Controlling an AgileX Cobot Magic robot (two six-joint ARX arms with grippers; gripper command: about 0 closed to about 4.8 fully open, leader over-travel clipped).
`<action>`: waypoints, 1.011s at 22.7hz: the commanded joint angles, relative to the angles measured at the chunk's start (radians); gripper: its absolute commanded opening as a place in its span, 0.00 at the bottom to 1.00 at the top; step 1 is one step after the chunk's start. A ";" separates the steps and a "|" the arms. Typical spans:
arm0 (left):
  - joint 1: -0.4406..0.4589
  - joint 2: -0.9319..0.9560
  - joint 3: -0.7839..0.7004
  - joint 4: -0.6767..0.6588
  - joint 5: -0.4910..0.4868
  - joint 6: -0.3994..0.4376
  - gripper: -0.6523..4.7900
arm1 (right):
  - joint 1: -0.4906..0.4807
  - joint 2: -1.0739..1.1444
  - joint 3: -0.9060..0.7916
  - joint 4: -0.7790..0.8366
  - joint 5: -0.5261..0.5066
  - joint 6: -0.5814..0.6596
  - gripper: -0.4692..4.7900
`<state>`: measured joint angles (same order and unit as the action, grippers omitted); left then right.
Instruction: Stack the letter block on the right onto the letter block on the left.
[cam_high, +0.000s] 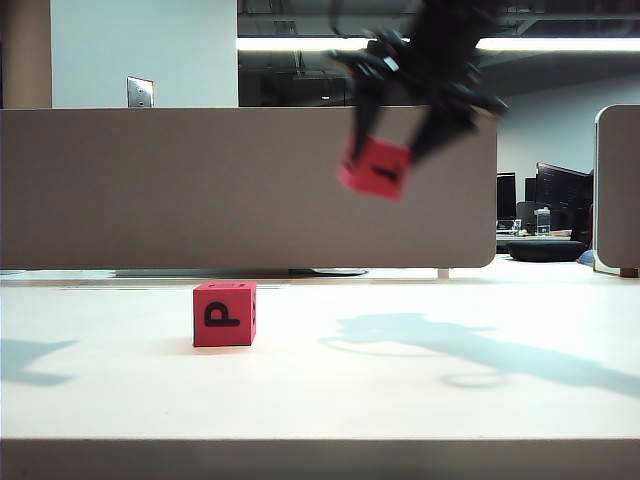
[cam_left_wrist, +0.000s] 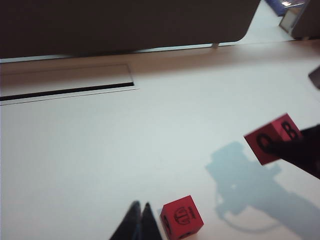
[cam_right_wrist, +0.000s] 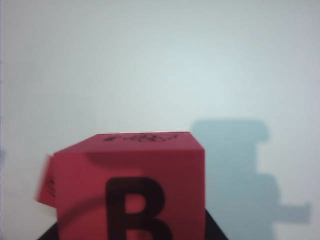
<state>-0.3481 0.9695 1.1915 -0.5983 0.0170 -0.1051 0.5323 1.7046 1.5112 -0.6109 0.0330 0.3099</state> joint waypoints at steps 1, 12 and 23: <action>-0.001 -0.003 0.029 -0.037 -0.023 0.004 0.11 | 0.046 0.093 0.168 -0.111 0.046 0.000 0.61; -0.001 -0.007 0.054 -0.079 -0.025 0.000 0.11 | 0.239 0.386 0.510 -0.311 0.160 0.035 0.61; -0.001 -0.021 0.055 -0.101 -0.025 0.000 0.11 | 0.264 0.436 0.509 -0.327 0.147 0.090 0.61</action>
<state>-0.3481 0.9535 1.2388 -0.7010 -0.0048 -0.1055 0.7944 2.1365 2.0151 -0.9344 0.1825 0.3859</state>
